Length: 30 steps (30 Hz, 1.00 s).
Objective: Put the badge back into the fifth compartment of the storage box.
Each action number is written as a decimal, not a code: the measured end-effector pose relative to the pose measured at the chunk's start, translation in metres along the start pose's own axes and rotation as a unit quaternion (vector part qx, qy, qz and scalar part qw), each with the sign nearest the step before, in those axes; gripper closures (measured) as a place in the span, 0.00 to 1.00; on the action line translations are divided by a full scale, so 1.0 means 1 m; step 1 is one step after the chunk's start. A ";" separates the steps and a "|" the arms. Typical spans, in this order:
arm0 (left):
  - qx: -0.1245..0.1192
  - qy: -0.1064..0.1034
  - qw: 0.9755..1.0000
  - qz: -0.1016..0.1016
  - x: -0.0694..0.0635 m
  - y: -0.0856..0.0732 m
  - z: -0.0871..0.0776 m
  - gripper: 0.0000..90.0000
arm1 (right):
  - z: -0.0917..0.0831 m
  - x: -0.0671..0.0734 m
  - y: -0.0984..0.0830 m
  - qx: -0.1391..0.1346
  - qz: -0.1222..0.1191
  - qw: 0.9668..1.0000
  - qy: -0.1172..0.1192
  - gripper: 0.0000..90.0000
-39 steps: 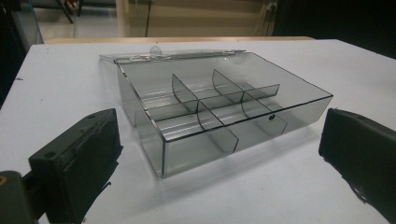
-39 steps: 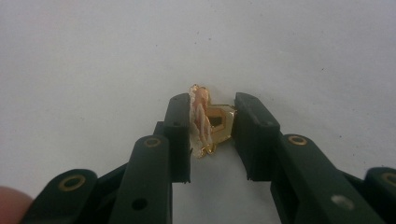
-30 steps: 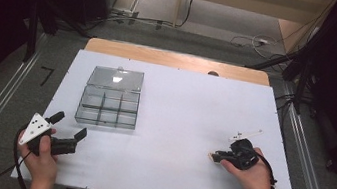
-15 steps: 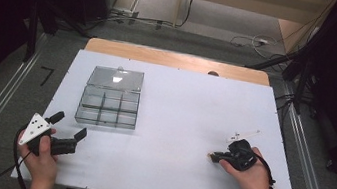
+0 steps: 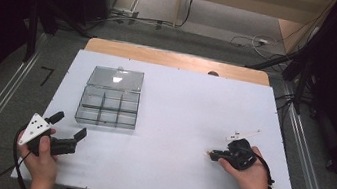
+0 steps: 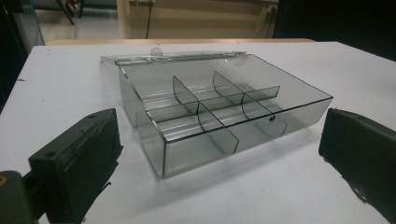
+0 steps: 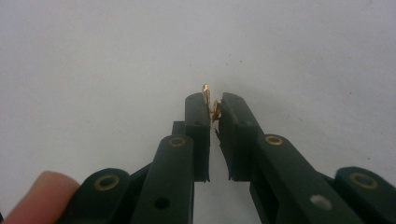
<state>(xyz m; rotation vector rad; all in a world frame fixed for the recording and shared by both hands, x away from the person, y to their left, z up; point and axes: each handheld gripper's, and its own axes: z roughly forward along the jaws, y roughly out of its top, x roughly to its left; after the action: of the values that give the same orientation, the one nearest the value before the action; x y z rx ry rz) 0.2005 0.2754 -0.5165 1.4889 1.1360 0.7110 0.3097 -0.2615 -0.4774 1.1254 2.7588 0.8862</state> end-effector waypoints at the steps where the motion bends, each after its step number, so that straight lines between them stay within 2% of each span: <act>1: 0.000 0.000 1.000 0.000 0.000 0.000 0.000 0.00 | 0.000 0.000 0.001 -0.001 0.000 1.000 0.001 0.89; 9: 0.000 0.001 1.000 0.001 0.000 0.000 0.000 0.00 | -0.001 0.000 0.008 -0.005 -0.002 1.000 0.001 0.89; 19: 0.000 -0.001 1.000 -0.001 0.000 0.000 0.000 0.00 | -0.005 0.011 0.039 -0.006 -0.018 1.000 -0.002 0.89; 30: -0.001 -0.002 1.000 -0.002 0.001 0.000 0.000 0.00 | 0.008 0.024 0.066 0.000 -0.040 0.999 0.005 0.89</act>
<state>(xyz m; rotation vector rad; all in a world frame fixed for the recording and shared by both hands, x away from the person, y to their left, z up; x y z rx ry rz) 0.2007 0.2760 -0.5166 1.4855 1.1348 0.7071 0.3356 -0.2037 -0.4460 1.0045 2.7895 0.8863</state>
